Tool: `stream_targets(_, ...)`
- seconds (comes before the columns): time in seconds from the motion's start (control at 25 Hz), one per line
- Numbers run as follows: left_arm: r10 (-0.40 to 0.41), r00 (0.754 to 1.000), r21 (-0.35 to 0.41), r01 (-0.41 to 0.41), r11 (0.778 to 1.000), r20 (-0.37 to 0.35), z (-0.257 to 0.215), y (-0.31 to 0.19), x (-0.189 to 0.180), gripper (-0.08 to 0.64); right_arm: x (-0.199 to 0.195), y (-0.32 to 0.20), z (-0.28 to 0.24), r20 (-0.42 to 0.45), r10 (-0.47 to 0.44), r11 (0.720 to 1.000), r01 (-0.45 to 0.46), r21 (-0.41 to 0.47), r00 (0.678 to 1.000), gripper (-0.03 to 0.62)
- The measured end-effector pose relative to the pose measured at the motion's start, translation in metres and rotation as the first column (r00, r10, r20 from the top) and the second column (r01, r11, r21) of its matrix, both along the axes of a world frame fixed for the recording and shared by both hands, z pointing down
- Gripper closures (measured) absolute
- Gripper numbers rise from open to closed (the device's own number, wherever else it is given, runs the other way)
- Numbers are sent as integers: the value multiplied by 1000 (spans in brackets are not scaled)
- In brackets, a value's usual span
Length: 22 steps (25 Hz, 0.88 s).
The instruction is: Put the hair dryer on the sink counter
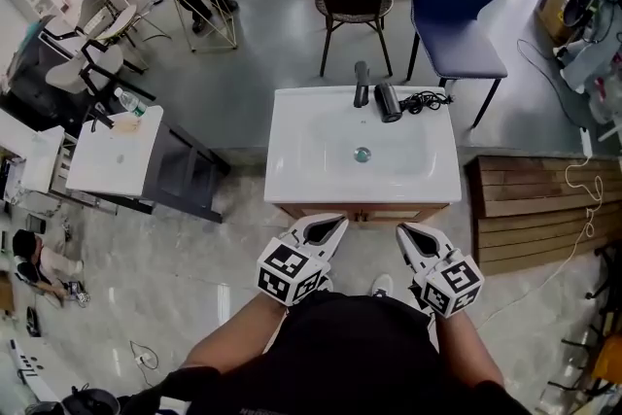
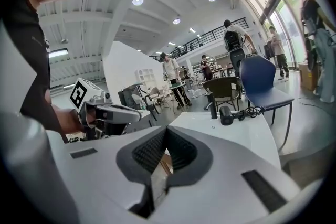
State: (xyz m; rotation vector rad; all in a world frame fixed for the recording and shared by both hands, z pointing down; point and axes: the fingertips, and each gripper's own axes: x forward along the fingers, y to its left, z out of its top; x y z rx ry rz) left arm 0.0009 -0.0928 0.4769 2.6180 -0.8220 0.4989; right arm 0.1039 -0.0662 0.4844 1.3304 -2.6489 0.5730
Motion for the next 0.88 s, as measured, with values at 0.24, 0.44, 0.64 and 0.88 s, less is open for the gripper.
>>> stream_targets(0.24,3,1000,-1,-3,1000,1,-2,2,-5,560,-2,1,-4,1,19,1000,-19,-1,1000,588)
stream_targets(0.44,4,1000,2,-4,1000,-1,-3,4,-6,560,-4,2,-3,-5,13,1000,-13,6,1000,589)
stream_targets(0.64,5,1000,5,-5,1000,-4,-4,7,-6,560,-6,6,-5,-17,6,1000,-6,19,1000,589)
stream_targets(0.88,4,1000,5,-4,1000,0,-3,9,-6,560,-6,6,-5,-19,-1,1000,2,23,1000,589)
